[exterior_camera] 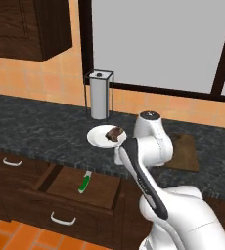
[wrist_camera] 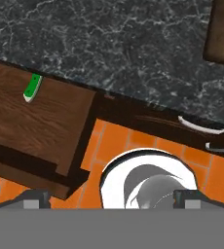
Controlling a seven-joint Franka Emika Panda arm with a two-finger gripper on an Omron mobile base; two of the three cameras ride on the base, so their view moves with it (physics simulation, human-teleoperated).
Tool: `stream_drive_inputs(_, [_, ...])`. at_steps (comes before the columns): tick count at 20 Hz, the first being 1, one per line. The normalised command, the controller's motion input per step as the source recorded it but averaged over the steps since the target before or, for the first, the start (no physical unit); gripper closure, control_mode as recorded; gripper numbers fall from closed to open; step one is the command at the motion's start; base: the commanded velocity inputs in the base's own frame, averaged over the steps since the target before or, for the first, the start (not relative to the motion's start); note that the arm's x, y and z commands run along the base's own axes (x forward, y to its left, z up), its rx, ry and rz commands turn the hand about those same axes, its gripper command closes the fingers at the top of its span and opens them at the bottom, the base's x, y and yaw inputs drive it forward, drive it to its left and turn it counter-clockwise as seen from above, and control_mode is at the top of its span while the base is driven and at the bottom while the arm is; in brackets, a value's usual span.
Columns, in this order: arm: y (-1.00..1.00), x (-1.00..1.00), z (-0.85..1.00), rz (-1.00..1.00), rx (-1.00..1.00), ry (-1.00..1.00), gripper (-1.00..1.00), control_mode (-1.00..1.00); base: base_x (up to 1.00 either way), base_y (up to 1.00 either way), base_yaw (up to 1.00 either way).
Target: Pick up the knife from the drawer and place it on the cutting board. Then place the meat from the plate to the cutting board.
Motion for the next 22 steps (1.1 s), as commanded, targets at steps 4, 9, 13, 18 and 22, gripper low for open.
stream_drive_inputs(4, [1.00,0.15,-0.46,-0.21,0.02,0.01,-1.00,-1.00,0.00,0.00,0.00])
stream_drive_inputs(9, [1.00,0.27,-0.47,-0.06,0.01,0.12,-1.00,-1.00,0.00,0.00,0.00])
stream_drive_inputs(13, [0.86,0.34,-0.39,0.00,0.00,0.19,-1.00,-1.00,0.00,0.00,0.00])
stream_drive_inputs(18, [0.78,0.42,-0.32,0.00,0.00,0.17,-1.00,-1.00,0.00,0.00,0.00])
stream_drive_inputs(22, [0.61,0.46,-0.33,0.00,0.00,0.14,-1.00,-1.00,0.00,0.00,0.00])
